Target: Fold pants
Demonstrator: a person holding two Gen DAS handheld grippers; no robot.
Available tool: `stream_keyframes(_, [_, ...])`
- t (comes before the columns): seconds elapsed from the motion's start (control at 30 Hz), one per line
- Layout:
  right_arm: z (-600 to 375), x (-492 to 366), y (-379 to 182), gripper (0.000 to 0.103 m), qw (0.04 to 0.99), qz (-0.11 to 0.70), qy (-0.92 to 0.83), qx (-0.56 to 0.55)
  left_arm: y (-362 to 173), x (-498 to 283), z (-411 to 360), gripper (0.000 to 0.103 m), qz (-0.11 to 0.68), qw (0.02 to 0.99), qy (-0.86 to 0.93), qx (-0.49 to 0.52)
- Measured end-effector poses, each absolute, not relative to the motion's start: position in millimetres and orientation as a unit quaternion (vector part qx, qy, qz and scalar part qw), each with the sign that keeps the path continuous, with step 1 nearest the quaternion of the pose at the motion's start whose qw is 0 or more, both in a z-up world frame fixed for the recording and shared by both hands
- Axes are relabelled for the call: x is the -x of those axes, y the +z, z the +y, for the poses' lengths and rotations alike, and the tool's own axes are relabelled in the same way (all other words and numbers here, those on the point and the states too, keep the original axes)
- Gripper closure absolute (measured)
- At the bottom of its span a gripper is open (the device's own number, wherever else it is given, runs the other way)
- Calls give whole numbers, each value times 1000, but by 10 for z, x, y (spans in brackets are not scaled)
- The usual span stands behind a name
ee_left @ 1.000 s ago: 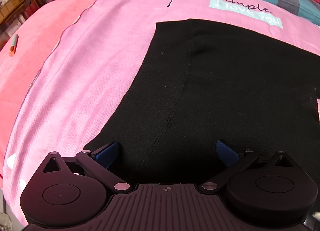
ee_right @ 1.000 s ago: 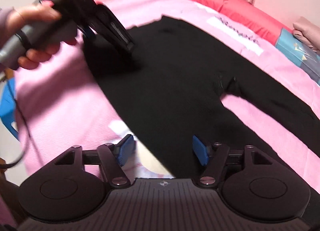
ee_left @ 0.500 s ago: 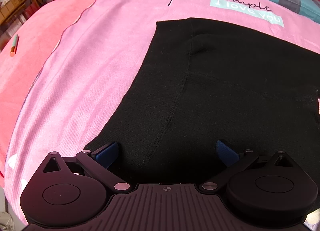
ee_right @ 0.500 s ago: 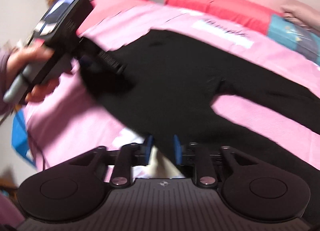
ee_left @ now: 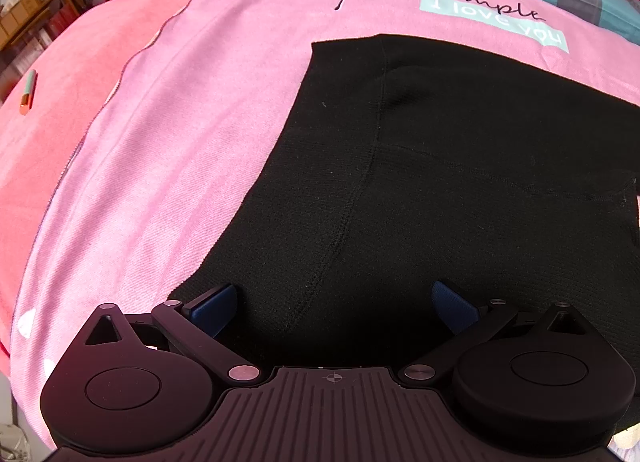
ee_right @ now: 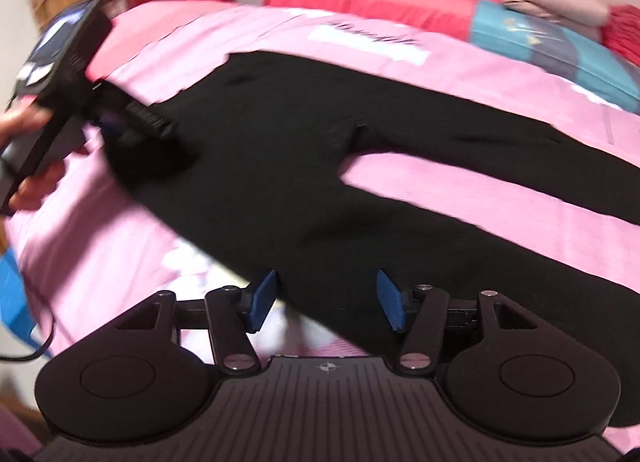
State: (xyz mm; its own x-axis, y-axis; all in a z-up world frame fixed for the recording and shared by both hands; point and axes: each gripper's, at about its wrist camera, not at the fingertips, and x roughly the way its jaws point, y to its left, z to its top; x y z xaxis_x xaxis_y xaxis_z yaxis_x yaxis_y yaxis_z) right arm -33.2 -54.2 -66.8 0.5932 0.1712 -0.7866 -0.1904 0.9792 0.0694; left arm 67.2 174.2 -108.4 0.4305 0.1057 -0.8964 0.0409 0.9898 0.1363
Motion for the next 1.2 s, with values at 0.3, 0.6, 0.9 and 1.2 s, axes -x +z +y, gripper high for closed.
stream_keyframes(0.3, [-649, 469, -754, 31, 874, 472, 112, 7, -1085, -673, 1740, 0, 533, 843, 19, -70])
stream_keyframes(0.6, [-1137, 424, -758, 32, 889, 452, -10, -70, -1097, -656, 1743, 0, 531, 844, 16, -71])
stream_keyframes(0.9, [-1564, 658, -582, 30, 912, 397, -53, -87, -1089, -656, 1758, 0, 531, 844, 14, -71])
stream_keyframes(1.2, [-1934, 838, -642, 29, 892, 429, -81, -115, -1083, -707, 1765, 0, 541, 838, 16, -72])
